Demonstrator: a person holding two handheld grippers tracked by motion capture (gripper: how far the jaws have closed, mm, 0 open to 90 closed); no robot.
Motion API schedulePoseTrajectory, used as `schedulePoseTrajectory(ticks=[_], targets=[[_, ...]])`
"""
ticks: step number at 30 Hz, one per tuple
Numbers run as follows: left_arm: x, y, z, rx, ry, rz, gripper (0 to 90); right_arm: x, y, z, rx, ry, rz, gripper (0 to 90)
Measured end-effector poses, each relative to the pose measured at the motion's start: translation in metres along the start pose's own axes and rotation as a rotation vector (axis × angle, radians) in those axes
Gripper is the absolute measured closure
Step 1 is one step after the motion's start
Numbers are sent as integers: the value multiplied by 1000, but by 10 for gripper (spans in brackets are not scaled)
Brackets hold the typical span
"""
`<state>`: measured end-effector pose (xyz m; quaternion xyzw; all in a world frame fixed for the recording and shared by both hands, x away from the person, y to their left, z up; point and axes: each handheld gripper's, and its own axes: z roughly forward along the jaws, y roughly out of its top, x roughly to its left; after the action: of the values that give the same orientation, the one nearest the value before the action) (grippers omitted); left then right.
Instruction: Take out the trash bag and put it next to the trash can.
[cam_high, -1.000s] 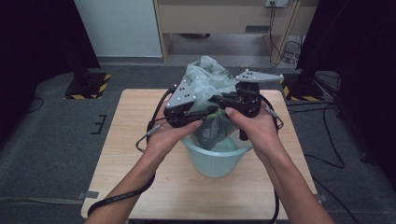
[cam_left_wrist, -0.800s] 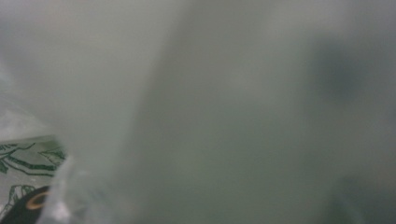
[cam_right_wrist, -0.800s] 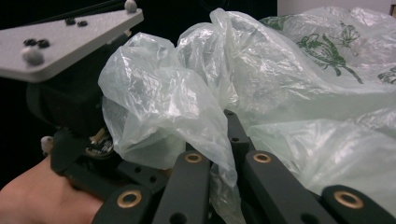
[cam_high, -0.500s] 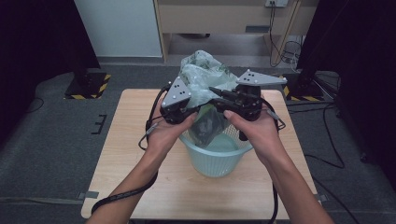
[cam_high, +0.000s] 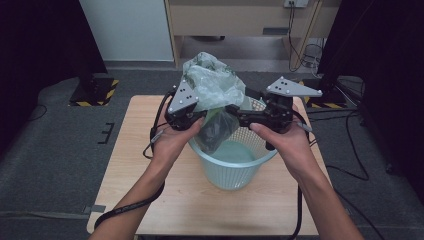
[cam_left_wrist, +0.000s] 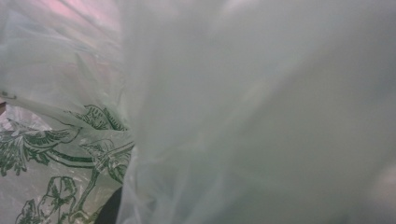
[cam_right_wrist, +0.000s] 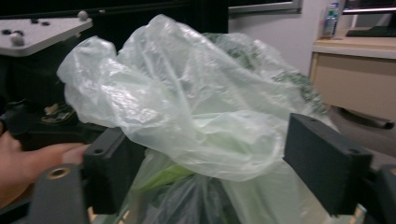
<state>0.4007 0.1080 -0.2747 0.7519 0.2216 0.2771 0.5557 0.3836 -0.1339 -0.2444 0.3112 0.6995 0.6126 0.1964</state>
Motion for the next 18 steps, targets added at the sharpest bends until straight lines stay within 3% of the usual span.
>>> schedulePoseTrajectory(ticks=[18], targets=[[9, -3, -2, -28, 22, -51, 887, -23, -13, -4, 74, -63, 30, 59]])
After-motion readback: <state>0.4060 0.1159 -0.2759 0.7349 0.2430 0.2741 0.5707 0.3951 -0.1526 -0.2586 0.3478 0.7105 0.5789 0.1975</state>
